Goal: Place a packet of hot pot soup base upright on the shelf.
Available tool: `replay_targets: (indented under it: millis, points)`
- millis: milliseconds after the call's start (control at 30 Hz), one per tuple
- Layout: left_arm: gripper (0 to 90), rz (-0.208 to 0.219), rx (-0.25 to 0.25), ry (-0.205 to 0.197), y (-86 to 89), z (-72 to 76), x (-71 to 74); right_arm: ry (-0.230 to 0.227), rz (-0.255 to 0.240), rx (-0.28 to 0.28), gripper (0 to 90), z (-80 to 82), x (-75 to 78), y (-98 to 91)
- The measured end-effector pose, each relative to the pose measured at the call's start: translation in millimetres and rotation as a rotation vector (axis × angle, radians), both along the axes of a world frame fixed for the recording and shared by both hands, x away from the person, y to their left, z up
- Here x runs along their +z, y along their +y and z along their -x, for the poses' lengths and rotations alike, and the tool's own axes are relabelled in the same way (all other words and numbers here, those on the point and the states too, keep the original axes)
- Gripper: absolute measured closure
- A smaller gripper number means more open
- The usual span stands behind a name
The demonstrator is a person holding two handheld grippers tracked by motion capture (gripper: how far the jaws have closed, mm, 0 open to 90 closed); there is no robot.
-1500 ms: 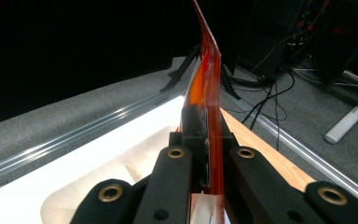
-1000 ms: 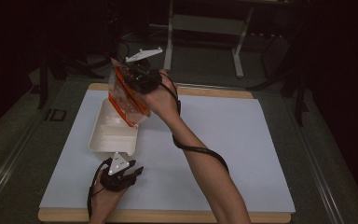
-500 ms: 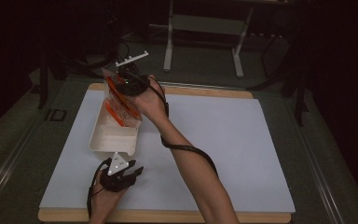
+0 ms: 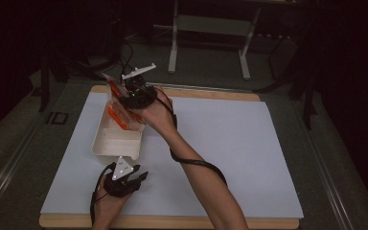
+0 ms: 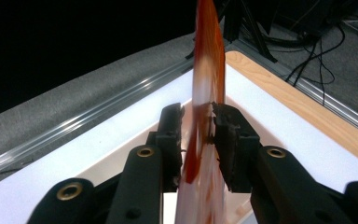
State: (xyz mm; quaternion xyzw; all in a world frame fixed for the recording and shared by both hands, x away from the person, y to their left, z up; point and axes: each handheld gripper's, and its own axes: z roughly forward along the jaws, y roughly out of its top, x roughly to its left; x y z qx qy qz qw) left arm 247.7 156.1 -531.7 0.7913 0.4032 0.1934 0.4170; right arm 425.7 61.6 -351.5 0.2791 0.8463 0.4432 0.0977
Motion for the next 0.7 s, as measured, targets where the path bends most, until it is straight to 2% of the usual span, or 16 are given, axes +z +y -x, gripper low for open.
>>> replay_targets:
  millis: [100,267,367,567,700]
  points:
    - [57.7,-0.001,0.0,-0.001,-1.0,0.2,-0.4,-0.011,-0.021,-0.002,66.9,7.4,-6.7,-4.7]
    - [57.6,-0.005,-0.001,0.0,-2.1,0.3,-0.9,-0.101,-0.115,-0.046,62.8,28.9,-22.8,-19.0]
    - [57.6,-0.006,-0.001,0.001,-2.3,0.2,-1.2,-0.143,-0.131,-0.058,61.6,35.9,-32.1,-23.1]
    - [57.6,-0.009,-0.001,0.002,-2.9,0.3,-1.2,-0.129,-0.16,-0.057,59.3,36.2,-45.2,-26.8]
    - [57.6,-0.006,0.0,-0.002,-1.6,0.4,-0.7,-0.158,-0.205,-0.067,59.1,39.2,-51.4,-32.9]
